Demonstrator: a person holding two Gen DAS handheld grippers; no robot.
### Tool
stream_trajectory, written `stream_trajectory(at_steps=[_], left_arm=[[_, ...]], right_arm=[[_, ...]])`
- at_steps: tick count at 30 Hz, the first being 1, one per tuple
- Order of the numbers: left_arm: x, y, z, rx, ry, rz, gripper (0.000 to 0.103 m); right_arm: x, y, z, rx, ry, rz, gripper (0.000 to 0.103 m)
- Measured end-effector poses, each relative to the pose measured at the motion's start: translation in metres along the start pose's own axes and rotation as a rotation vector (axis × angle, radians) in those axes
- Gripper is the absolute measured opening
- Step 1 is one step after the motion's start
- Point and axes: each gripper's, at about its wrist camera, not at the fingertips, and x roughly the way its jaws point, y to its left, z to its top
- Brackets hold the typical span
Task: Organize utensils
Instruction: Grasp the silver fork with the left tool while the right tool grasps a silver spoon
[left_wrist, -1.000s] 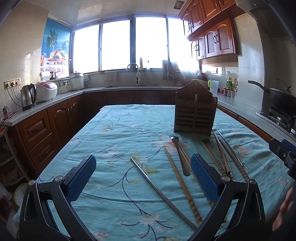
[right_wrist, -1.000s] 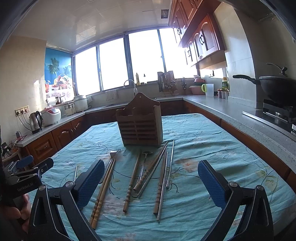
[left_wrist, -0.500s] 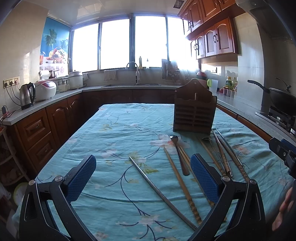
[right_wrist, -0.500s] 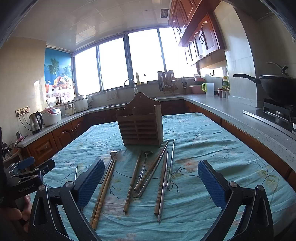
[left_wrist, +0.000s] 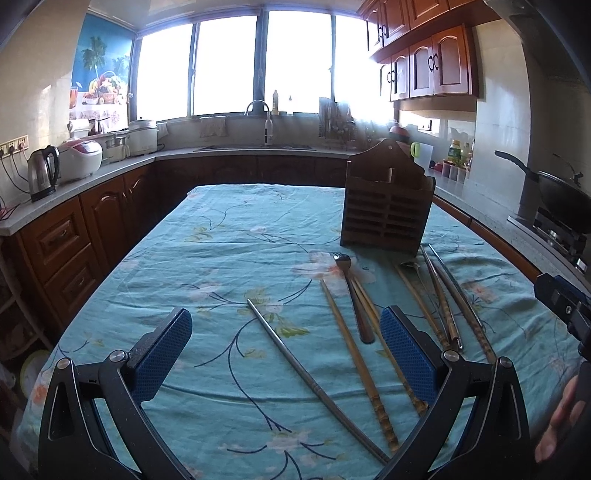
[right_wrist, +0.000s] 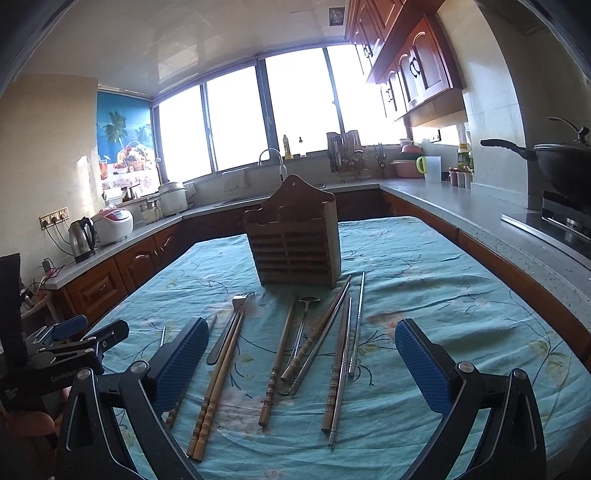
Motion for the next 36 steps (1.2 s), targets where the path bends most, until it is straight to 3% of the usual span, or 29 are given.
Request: stream_trajectory(at_steps=[7,12,20,23,25,29,31,36], left_arm=[[0.014,-0.005,0.013,0.065,0.011,-0.014,0.103],[0.033,-0.009,0.030,0.062,0.056,-0.079,0.102],[0.083,-0.009,0.058,-0.022,0.194,-0.203,0.081],[0.100,-0.013,0.066,-0.012,0.231,-0.213,0.072],[0.113,-0.017,0.071,0.004,0.258,-0.218,0.068],[0.141,-0.023,0.078,0.012,0.332,-0.245,0.056],[0.156,-0.026,0.080,0.010,0.368,-0.267,0.052],[0.187,-0.034,0.082,0.015,0.440,-0.297,0.045]], right_arm=[[0.021,-0.006,0.012,0.030,0.077,0.064,0.102],[0.040,-0.016,0.020,0.067,0.133,0.094,0.101],[0.080,-0.028,0.041,0.107,0.219,0.147,0.098],[0.098,-0.032,0.047,0.122,0.258,0.164,0.090],[0.111,-0.034,0.048,0.128,0.291,0.161,0.077],[0.140,-0.037,0.047,0.155,0.369,0.173,0.064],[0.155,-0.037,0.045,0.162,0.415,0.180,0.052],[0.188,-0.038,0.034,0.185,0.535,0.192,0.038]])
